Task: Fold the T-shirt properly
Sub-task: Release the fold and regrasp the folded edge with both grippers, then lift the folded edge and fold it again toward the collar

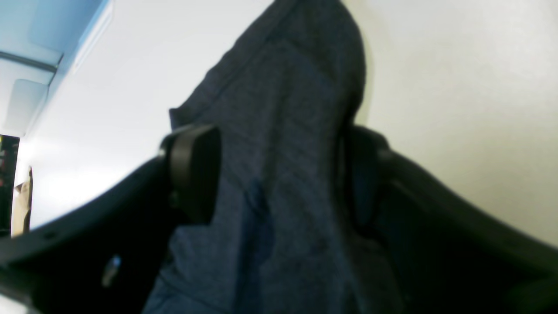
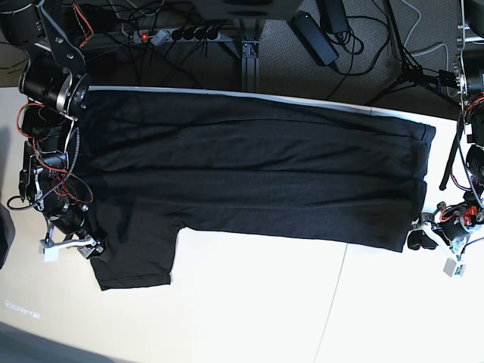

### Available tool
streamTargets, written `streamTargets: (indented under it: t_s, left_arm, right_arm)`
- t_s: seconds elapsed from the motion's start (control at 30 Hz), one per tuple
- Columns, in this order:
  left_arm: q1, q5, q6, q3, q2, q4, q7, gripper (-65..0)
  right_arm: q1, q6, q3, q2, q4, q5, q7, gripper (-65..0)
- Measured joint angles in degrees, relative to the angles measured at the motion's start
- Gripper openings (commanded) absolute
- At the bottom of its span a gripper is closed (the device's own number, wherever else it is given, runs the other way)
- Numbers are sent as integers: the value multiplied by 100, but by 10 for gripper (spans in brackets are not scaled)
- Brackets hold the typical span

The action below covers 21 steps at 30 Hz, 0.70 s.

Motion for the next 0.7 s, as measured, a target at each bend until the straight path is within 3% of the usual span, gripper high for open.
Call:
streamTargets:
  t_s: [0.1,0.4,0.7]
  left_arm:
    - [2,-149,0,2,2,-2,173,-344]
    - [-31,-153,2,2,4,-216,157,-344]
    - [-46,-216,22,-13,22,-938,-321,-344]
  right_arm:
    - [-28,2,2,-13,-11,-173,-83,-649]
    - [-33,9,4,-15,-20,-184,-59,-650]
    - [-35,13,2,-15,-20,-168,-61,-650]
